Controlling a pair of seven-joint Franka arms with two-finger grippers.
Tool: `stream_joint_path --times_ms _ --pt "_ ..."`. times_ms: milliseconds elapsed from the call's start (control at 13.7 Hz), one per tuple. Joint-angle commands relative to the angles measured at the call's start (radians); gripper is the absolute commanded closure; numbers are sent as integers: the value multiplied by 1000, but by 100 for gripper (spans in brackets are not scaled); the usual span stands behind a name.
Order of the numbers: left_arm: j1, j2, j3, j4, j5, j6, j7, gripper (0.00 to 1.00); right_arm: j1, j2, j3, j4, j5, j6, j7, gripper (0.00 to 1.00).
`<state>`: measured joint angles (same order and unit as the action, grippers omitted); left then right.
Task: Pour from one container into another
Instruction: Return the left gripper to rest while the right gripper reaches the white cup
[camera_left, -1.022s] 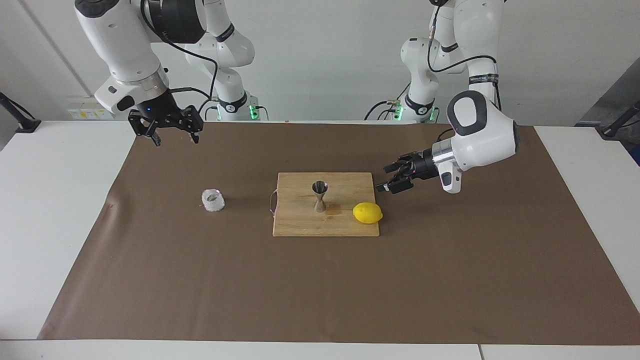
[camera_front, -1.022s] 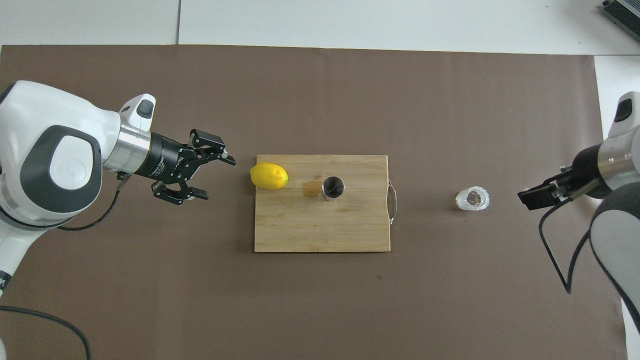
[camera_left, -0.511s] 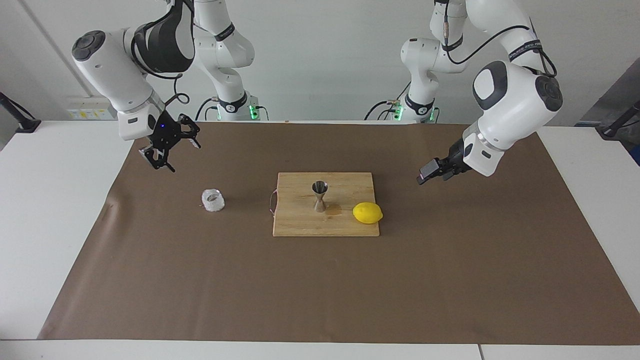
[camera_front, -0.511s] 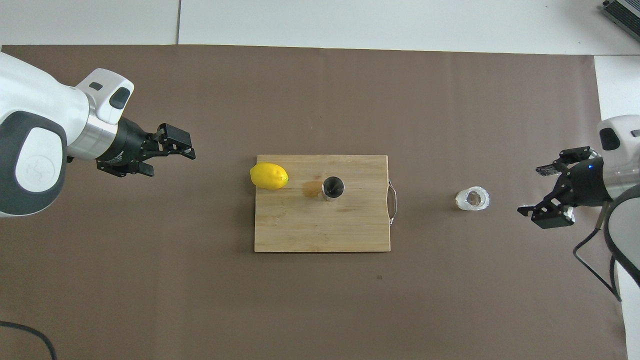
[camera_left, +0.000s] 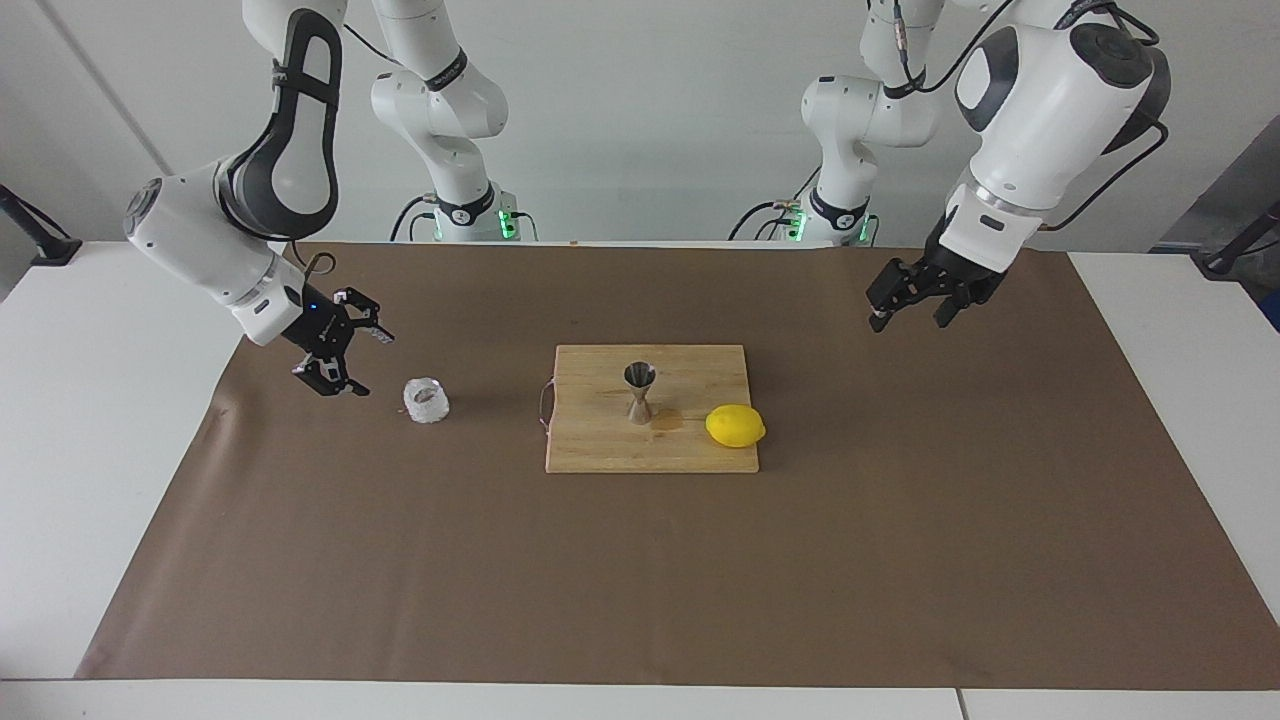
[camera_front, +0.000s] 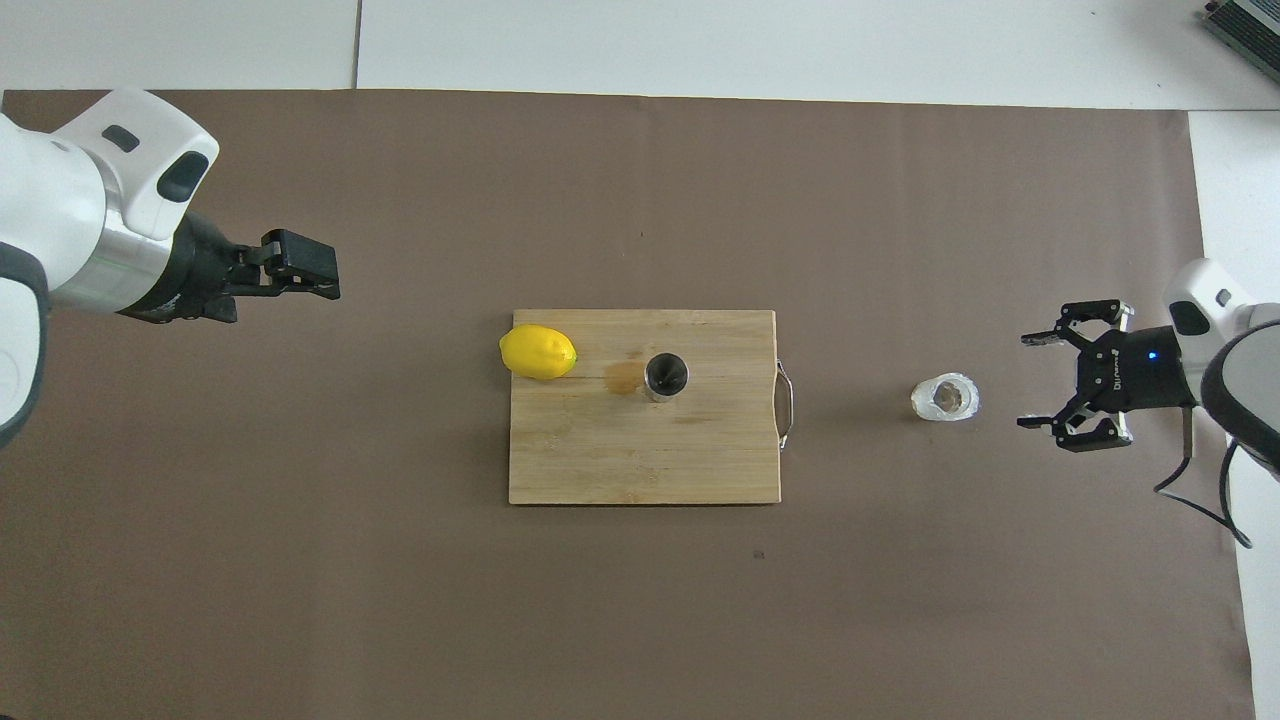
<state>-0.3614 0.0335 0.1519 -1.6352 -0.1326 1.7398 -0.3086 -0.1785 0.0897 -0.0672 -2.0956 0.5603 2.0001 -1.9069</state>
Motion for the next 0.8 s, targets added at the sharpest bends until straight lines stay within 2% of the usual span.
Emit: stream_joint_path --times_ms 0,365,584,730 --pt "-11 -14 8 27 28 -28 60 0 -21 47 4 5 69 2 -119 0" --pt "16 -29 5 52 64 -103 111 0 -41 120 4 6 144 -11 -256 0" --pt "192 -38 -139 52 64 -111 111 0 -53 185 6 9 206 -41 -328 0" --pt "226 -43 -155 45 65 -111 109 0 -44 189 6 6 208 -46 -359 0"
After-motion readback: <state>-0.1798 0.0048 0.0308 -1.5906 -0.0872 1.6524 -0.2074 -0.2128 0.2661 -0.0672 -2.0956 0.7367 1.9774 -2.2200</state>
